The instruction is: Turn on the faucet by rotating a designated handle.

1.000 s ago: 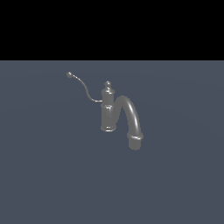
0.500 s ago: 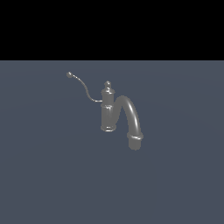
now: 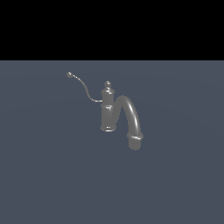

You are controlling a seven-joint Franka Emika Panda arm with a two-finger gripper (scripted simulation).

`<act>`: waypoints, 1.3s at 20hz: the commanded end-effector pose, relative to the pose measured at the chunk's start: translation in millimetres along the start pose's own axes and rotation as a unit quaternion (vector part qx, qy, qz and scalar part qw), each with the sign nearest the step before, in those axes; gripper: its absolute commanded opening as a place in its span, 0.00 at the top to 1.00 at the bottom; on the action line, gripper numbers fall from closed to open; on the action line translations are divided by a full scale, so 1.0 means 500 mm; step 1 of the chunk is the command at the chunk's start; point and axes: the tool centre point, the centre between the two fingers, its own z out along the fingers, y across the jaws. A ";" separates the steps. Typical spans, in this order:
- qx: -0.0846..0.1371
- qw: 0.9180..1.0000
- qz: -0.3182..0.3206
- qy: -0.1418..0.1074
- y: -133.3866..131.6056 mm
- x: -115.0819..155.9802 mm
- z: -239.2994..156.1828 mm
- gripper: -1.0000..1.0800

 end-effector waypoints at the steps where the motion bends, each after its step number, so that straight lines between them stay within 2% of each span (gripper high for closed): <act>1: 0.000 1.000 0.030 -0.002 -0.021 0.020 0.021 1.00; 7: -0.002 0.995 0.102 -0.004 -0.069 0.064 0.077 1.00; 13: -0.007 0.985 0.173 -0.003 -0.117 0.104 0.140 1.00; 19: -0.015 0.970 0.243 0.003 -0.162 0.138 0.207 1.00; 26: -0.023 0.946 0.322 0.017 -0.211 0.172 0.291 1.00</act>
